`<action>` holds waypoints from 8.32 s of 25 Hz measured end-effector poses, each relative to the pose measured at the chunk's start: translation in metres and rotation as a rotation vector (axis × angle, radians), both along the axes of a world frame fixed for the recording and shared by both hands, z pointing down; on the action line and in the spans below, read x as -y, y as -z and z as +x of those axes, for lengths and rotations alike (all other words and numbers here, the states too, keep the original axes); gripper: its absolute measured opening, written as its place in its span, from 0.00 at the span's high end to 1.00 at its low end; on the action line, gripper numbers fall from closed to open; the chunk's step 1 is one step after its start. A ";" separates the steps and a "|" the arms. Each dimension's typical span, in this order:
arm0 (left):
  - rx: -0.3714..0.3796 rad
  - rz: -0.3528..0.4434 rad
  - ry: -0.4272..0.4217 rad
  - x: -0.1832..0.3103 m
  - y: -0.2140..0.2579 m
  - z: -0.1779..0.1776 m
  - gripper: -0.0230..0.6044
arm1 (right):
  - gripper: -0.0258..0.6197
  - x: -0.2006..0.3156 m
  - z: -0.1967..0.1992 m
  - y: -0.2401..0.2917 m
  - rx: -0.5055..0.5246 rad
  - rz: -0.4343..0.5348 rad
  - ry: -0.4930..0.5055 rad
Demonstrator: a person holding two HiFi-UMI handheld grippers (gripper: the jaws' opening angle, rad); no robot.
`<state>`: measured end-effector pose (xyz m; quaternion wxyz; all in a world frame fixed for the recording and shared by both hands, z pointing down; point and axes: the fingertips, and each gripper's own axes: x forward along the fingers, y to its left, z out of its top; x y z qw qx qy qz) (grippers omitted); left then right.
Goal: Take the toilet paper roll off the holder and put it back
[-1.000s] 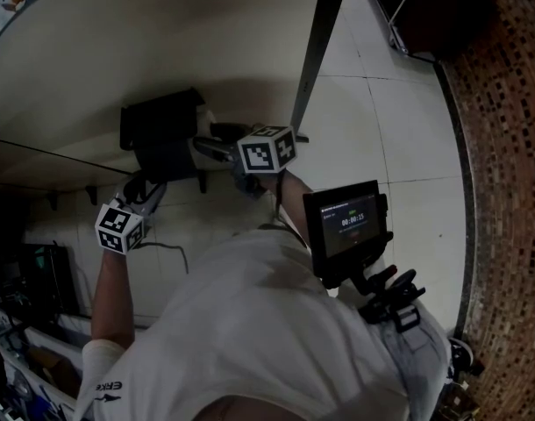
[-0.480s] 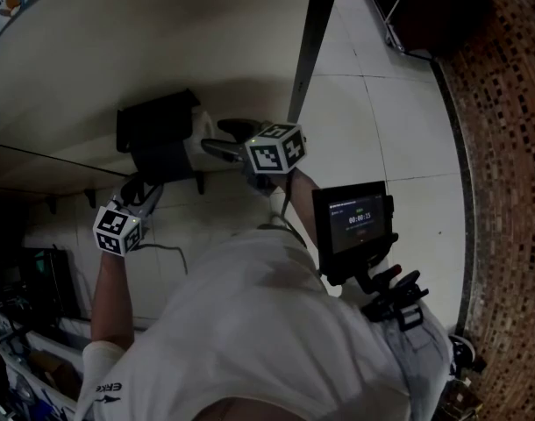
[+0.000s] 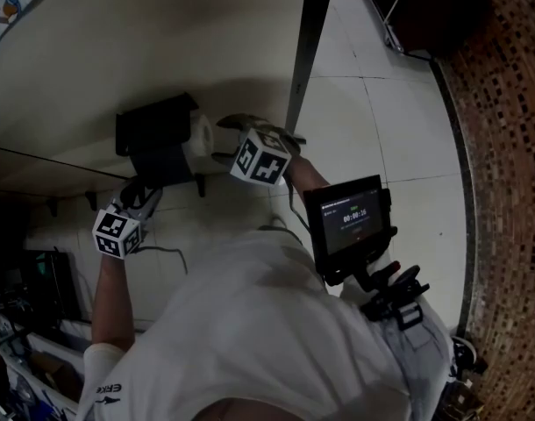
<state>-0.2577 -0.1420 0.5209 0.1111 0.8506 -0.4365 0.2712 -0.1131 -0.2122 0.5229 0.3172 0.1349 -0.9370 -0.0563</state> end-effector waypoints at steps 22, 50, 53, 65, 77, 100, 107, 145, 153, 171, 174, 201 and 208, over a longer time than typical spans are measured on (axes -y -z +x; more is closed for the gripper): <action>0.000 -0.007 -0.006 0.007 0.002 0.004 0.65 | 0.51 0.017 -0.021 -0.013 -0.263 0.208 0.180; 0.005 -0.020 -0.033 0.004 0.003 0.004 0.65 | 0.53 0.015 -0.064 -0.011 -0.093 0.112 0.173; 0.005 -0.023 -0.033 0.005 0.003 0.003 0.65 | 0.53 0.016 -0.067 -0.014 -0.072 0.083 0.167; 0.010 -0.029 -0.035 0.005 0.003 0.003 0.65 | 0.54 0.016 -0.069 -0.018 -0.026 0.028 0.161; 0.016 -0.032 -0.033 0.006 0.002 0.001 0.65 | 0.54 0.018 -0.069 -0.020 -0.007 0.009 0.147; 0.093 0.070 0.038 0.031 -0.024 -0.008 0.72 | 0.64 0.003 -0.029 -0.012 0.034 -0.029 -0.064; 0.128 0.134 0.112 0.032 -0.029 -0.014 0.74 | 0.72 -0.018 -0.026 -0.011 0.005 -0.017 -0.120; 0.051 0.254 0.283 0.035 -0.007 0.007 0.70 | 0.81 -0.021 -0.002 -0.011 -0.077 -0.003 -0.217; -0.059 0.300 0.334 0.004 0.004 0.005 0.93 | 0.87 -0.052 -0.013 -0.007 -0.101 0.016 -0.269; -0.070 0.342 0.440 -0.094 0.038 0.095 0.96 | 0.94 -0.147 0.033 0.022 -0.006 0.031 -0.142; -0.070 0.353 0.468 -0.110 0.033 0.119 0.96 | 0.94 -0.161 0.056 0.017 0.004 0.034 -0.123; -0.060 0.393 0.518 -0.255 0.064 0.193 0.96 | 0.94 -0.289 0.114 0.042 0.127 0.005 -0.130; -0.072 0.406 0.497 -0.262 0.065 0.188 0.96 | 0.94 -0.297 0.108 0.047 0.130 0.025 -0.147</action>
